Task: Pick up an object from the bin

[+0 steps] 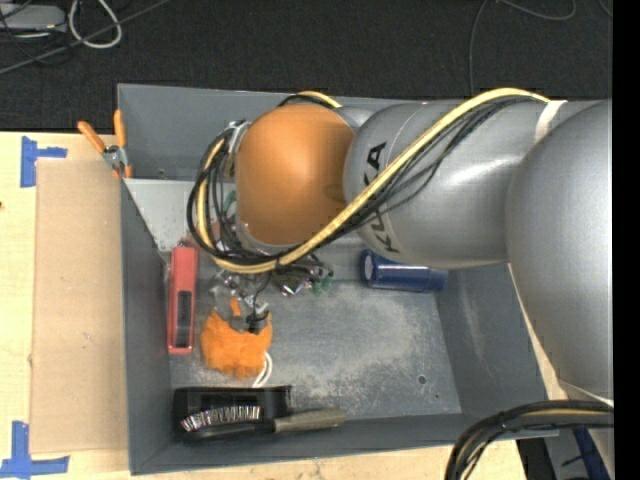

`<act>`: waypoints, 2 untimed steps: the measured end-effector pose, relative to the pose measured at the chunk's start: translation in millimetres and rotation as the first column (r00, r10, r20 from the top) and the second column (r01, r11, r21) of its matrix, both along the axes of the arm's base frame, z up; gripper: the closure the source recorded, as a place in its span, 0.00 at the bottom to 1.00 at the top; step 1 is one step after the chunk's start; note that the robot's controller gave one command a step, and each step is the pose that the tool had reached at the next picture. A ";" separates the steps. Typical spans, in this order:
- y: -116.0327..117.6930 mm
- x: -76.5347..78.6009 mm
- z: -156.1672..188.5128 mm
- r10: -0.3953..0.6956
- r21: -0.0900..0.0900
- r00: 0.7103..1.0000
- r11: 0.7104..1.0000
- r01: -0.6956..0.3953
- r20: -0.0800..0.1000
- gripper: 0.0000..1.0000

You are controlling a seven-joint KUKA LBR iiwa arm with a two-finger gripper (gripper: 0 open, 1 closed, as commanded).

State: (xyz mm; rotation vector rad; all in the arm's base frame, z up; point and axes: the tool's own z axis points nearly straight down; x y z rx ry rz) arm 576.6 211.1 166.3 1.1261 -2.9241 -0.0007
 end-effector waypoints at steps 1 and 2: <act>-12.9 2.6 -10.3 0.157 0.002 0.988 0.988 -0.157 0.001 1.00; -21.8 -3.6 -26.9 -0.114 0.000 0.993 0.993 0.114 0.000 1.00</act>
Offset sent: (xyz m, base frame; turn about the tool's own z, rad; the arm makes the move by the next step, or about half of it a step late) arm -0.0161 -0.0346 -0.0554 -0.2782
